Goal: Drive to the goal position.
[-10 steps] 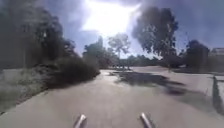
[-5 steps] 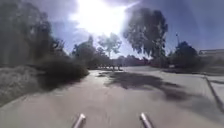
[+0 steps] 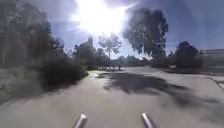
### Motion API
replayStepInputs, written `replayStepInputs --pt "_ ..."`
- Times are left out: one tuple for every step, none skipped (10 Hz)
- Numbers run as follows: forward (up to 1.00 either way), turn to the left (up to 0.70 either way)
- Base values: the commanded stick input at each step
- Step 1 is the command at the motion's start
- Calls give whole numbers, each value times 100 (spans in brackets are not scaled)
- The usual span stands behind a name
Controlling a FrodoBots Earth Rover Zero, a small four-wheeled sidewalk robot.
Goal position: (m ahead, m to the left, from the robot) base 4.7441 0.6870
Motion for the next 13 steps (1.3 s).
replayStepInputs --pt "85 0" --pt "85 0" --pt "85 0" --pt "85 0" --pt "85 0" --pt "85 0" --pt "85 0" --pt "85 0" --pt "85 0" --pt "85 0" --pt "85 0" --pt "86 0" --pt "92 0"
